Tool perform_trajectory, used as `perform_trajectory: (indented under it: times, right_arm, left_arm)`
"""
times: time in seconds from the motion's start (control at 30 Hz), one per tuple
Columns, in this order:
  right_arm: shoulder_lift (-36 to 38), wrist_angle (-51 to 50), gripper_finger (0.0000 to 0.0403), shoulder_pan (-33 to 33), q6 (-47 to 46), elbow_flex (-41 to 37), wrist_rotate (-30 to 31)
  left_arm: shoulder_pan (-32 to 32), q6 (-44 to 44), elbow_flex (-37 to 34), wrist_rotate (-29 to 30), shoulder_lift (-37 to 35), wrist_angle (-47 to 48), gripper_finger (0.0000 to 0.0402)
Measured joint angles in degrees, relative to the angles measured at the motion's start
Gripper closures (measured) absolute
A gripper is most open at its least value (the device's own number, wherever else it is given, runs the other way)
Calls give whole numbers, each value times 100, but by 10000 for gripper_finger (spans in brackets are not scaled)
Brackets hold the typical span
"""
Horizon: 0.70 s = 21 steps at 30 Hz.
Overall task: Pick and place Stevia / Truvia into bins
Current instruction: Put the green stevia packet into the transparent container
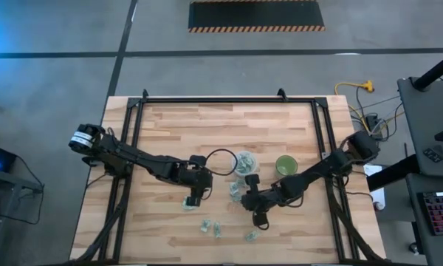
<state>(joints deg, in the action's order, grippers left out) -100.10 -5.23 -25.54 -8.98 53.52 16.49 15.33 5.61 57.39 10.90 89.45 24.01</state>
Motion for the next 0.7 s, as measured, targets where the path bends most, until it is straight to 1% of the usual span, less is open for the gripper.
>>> perform_trajectory:
  times: [0.1, 0.17, 0.33, 0.4, 0.53, 0.7]
  right_arm:
    - [291, -409, 394, 0, -6, 74, 137]
    - [481, -710, 394, 0, -28, 93, 537]
    - [901, -1238, 394, 94, -40, 133, 1850]
    - [1038, -1286, 394, 213, -47, 133, 2116]
    - [1191, -1361, 394, 583, -109, 131, 2143]
    - [1172, -1768, 394, 1087, -554, 126, 1974]
  left_arm:
    - [1, -2, -16, 7, 2, -5, 214]
    - [0, -2, -35, 9, 2, -4, 214]
    - [2, -6, -68, 10, 2, -61, 214]
    - [2, -7, -72, 9, 2, -61, 214]
    - [1, -7, -72, 10, 2, -90, 214]
    - [1, -4, -74, 9, 2, -95, 214]
